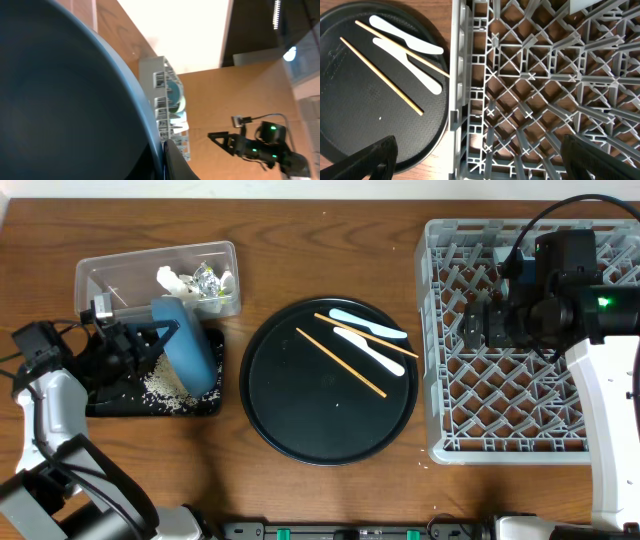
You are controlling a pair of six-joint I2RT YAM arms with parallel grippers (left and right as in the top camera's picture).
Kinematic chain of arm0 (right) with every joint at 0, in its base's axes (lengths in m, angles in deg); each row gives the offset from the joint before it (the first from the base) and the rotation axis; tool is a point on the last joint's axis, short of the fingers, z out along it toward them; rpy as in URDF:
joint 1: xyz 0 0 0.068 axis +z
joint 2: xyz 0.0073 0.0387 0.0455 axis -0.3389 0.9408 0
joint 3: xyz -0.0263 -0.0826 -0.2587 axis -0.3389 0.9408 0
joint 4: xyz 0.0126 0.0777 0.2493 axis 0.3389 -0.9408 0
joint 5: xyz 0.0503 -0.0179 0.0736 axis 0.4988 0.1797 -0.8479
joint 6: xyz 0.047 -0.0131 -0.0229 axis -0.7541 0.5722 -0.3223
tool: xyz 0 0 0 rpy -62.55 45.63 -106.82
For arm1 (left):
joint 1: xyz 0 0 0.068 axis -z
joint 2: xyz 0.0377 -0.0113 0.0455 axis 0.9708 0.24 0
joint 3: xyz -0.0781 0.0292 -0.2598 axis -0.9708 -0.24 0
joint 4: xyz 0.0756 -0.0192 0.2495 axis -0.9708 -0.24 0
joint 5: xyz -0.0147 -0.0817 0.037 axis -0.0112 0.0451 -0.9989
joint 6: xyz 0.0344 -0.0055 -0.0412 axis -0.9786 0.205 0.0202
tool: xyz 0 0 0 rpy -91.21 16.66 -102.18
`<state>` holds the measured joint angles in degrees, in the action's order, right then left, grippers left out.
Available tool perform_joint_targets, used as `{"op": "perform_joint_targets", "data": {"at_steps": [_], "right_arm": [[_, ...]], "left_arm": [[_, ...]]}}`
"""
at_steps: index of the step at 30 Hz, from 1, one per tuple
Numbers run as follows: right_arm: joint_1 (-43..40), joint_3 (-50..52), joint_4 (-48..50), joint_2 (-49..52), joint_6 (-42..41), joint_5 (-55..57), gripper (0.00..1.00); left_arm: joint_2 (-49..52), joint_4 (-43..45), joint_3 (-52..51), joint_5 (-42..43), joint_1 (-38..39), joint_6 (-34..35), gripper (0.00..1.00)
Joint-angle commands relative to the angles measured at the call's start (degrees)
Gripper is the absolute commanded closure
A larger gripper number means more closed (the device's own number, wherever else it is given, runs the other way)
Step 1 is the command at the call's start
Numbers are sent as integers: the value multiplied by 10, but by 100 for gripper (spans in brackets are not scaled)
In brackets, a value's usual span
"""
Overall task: Sort waste into correct bins and load items into the dishwasher rack
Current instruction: 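Tip the blue bowl over the black rectangular tray with the left gripper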
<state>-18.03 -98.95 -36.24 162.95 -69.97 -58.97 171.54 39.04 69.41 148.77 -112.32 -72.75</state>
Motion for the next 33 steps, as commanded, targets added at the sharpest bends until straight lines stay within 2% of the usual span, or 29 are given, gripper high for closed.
{"op": "perform_joint_targets", "data": {"at_steps": [1,22,33], "right_arm": [[-3,0,0,-1,-7,4,1],[-3,0,0,-1,-7,19,1],[-3,0,-1,-1,-8,19,1]], "left_arm": [[1,3,1,55,-5,-10,94],[-1,3,1,55,-5,20,94],[-49,3,1,55,-5,45,94]]}}
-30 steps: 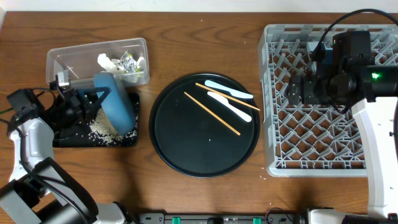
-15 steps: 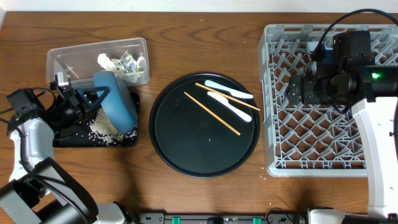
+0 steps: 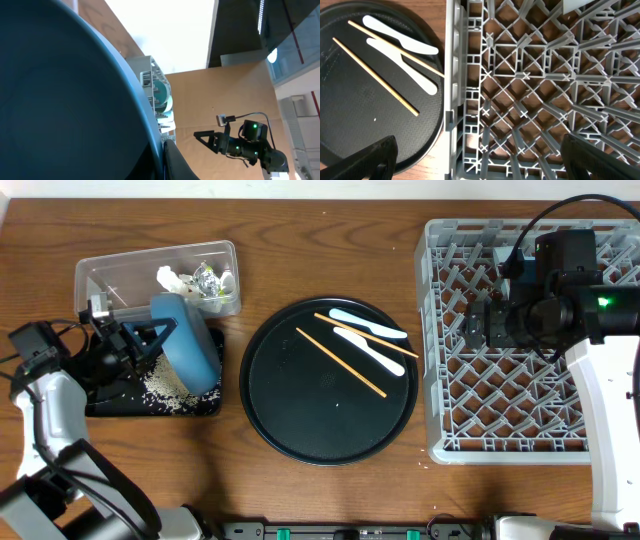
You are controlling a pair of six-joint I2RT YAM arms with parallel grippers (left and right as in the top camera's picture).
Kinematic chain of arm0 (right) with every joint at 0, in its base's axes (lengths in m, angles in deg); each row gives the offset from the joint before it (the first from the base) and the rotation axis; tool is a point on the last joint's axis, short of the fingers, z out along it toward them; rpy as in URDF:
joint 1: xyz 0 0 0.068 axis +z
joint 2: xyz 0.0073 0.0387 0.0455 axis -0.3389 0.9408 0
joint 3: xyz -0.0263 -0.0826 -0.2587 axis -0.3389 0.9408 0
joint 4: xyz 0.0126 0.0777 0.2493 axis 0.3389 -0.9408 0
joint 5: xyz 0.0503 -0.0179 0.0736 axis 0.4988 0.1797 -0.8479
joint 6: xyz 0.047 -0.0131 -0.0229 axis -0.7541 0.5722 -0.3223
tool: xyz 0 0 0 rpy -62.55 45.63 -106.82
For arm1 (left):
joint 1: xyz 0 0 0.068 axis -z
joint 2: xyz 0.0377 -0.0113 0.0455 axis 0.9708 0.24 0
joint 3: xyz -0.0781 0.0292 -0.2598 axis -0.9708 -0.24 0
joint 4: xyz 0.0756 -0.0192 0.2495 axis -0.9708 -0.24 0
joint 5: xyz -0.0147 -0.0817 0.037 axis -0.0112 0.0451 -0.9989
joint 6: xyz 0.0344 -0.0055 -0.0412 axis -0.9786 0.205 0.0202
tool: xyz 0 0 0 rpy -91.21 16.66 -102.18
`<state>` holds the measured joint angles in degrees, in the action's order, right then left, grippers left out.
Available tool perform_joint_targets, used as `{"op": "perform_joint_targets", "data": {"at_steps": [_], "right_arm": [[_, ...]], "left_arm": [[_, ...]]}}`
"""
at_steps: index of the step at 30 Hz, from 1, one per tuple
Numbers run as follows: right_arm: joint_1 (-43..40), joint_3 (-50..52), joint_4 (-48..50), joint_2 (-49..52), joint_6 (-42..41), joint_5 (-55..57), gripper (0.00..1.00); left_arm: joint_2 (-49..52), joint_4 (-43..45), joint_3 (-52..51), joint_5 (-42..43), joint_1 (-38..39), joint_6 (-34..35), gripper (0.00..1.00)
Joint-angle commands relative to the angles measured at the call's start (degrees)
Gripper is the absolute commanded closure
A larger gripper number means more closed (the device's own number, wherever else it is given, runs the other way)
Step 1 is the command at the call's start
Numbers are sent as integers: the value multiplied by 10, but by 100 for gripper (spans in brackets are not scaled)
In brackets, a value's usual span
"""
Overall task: Sort waste into correct bins and load items into the dishwasher rack
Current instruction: 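Tip the blue bowl over the black rectangular tray with the left gripper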
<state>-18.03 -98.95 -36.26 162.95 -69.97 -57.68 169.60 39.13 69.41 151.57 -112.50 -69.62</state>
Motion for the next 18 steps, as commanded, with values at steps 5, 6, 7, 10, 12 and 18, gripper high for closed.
{"op": "perform_joint_targets", "data": {"at_steps": [5,6,7,10,12,18], "right_arm": [[-3,0,-1,-1,-8,6,1],[-3,0,-1,-1,-8,6,1],[-3,0,-1,-1,-8,6,1],[-3,0,-1,-1,-8,6,1],[-3,0,-3,-1,-8,6,1],[-3,0,-7,-1,-8,6,1]], "left_arm": [[-51,11,1,11,-6,17,94],[-52,10,1,-23,-9,19,94],[-50,4,1,-65,-10,30,94],[-45,-10,1,-58,-10,53,94],[-46,6,2,22,-9,20,94],[-48,32,2,28,-16,30,94]]}}
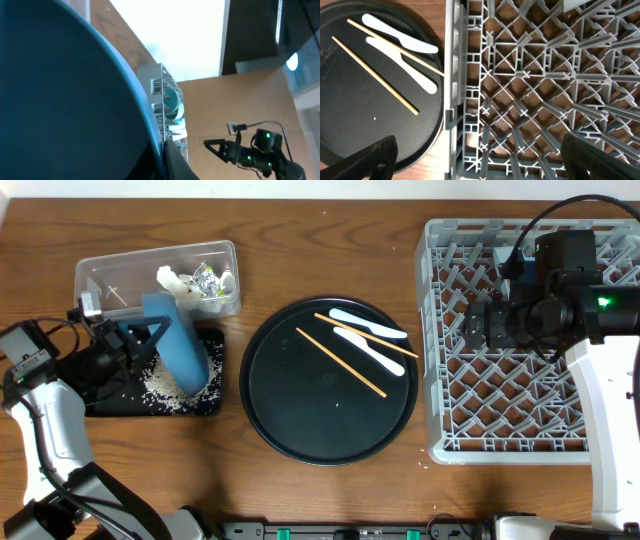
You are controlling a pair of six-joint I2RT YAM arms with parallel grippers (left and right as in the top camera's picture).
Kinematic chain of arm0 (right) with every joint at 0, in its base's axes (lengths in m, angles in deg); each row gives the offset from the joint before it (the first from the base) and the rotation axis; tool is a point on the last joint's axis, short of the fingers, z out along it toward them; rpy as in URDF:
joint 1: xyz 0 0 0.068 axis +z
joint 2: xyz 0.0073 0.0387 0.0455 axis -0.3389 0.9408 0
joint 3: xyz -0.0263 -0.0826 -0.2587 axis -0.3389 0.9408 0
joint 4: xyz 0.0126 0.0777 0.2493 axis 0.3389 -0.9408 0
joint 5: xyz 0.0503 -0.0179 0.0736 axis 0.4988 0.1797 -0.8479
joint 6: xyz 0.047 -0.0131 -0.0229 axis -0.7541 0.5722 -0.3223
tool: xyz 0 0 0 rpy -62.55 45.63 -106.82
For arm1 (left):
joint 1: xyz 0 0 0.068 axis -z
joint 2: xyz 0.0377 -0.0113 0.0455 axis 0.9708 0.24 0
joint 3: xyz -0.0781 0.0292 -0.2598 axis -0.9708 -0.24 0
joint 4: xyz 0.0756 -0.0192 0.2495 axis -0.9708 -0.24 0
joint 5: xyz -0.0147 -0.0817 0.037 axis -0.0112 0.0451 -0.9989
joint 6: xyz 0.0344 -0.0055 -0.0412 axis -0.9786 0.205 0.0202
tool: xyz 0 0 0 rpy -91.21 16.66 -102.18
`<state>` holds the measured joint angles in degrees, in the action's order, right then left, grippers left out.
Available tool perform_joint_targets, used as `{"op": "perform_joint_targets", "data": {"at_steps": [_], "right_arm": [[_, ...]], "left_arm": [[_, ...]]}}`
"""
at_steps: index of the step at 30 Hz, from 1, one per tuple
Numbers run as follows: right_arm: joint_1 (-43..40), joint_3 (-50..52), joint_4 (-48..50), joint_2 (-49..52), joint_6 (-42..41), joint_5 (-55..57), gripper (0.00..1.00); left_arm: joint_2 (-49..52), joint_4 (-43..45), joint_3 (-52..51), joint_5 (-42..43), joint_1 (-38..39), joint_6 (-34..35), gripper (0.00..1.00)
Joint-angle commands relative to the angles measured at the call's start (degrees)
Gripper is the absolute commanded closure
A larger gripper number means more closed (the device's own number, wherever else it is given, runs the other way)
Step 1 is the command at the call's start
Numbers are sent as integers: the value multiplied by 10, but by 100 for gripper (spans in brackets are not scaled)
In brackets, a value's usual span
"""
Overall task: Sort waste into correct bins and load items into the dishwasher rack
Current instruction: 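Tip the blue bowl over the black rectangular tray with the left gripper, then set the blue bowl back on the round tray and release it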
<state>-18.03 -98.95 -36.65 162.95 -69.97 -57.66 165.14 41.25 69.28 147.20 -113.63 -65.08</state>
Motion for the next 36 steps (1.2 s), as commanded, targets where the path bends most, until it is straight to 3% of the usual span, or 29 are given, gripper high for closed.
{"op": "perform_joint_targets", "data": {"at_steps": [1,3,5,12,19,26,36], "right_arm": [[-3,0,-5,-1,-8,6,1],[-3,0,-5,-1,-8,6,1],[-3,0,-5,-1,-8,6,1],[-3,0,-5,-1,-8,6,1],[-3,0,-6,-1,-8,6,1],[-3,0,-5,-1,-9,5,1],[-3,0,-5,-1,-16,-12,1]], "left_arm": [[-5,12,3,52,-4,-15,94],[-3,9,3,6,-5,46,94],[-3,30,3,71,-5,28,94],[-9,33,3,64,7,33,94],[-64,55,5,55,69,35,94],[-131,54,4,-173,205,36,94],[-93,54,4,-472,493,21,94]]}}
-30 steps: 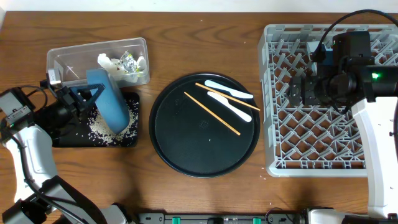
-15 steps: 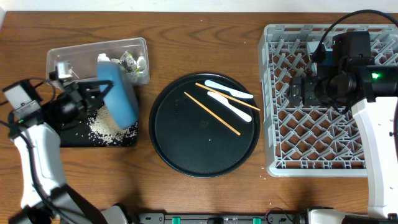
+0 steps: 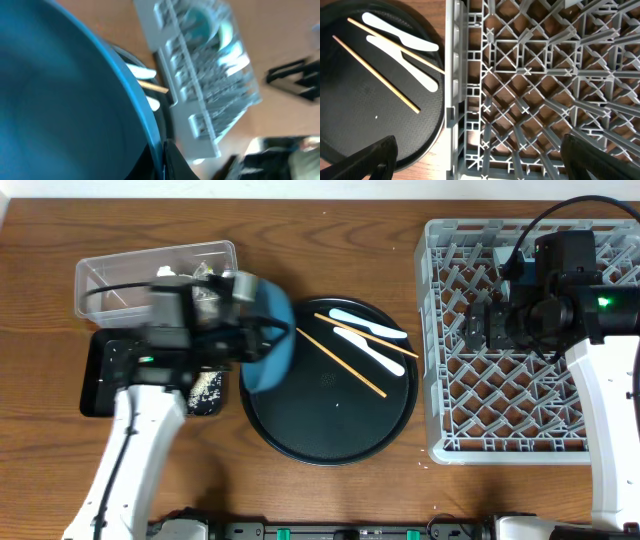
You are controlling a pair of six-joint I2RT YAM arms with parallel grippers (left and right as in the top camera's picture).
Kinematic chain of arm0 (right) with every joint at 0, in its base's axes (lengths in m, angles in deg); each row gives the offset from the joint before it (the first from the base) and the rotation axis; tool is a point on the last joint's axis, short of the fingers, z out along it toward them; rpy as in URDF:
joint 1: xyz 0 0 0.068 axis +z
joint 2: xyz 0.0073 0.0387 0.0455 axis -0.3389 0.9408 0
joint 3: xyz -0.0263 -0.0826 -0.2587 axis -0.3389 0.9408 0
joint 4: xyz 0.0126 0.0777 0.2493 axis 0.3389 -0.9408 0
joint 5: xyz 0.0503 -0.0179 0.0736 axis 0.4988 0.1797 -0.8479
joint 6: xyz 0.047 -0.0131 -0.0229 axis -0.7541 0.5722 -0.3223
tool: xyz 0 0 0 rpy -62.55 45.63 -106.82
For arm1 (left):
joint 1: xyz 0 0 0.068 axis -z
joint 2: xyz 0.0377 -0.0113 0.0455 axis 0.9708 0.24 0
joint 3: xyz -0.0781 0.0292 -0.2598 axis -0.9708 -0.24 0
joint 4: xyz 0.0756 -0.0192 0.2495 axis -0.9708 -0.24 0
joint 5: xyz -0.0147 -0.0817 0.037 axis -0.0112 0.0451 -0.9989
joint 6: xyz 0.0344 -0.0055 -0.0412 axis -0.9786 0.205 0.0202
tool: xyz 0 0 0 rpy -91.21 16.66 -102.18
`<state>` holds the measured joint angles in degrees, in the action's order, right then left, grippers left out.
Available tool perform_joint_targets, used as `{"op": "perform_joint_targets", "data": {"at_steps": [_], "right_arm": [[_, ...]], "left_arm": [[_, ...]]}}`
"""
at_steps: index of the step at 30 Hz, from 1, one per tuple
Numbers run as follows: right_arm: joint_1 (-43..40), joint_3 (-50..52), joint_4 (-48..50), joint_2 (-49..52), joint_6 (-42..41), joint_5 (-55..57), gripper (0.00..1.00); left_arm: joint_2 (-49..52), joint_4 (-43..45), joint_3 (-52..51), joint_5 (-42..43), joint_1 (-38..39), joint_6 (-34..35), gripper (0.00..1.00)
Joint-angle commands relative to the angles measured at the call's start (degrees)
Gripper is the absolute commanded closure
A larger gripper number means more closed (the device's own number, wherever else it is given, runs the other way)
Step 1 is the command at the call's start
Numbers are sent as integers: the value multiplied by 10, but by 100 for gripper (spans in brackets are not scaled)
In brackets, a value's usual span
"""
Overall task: Sort waste into correct bins and load items into the dishwasher rack
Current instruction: 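Set the blue bowl back on the round tray and release it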
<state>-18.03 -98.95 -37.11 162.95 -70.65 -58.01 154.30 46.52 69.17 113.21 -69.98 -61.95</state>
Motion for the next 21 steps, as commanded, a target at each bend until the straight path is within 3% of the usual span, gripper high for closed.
{"op": "perform_joint_targets", "data": {"at_steps": [1,5,15,16,17,18,21], "right_arm": [[-3,0,-1,-1,-9,-8,1],[-3,0,-3,-1,-9,-8,1],[-3,0,-4,-1,-9,-8,1],[-3,0,-4,-1,-9,-8,1],[-3,0,-3,-1,-9,-8,1],[-3,0,-3,-1,-9,-8,1],[-3,0,0,-1,-3,-8,1]], "left_arm": [[25,2,5,-161,82,-10,94],[67,5,5,-226,163,-10,94],[139,14,5,-226,233,-10,92],[137,14,6,-226,233,-10,83],[135,14,6,-226,233,-10,63],[129,13,7,-225,233,-10,50],[103,4,9,-224,230,-10,33]]}}
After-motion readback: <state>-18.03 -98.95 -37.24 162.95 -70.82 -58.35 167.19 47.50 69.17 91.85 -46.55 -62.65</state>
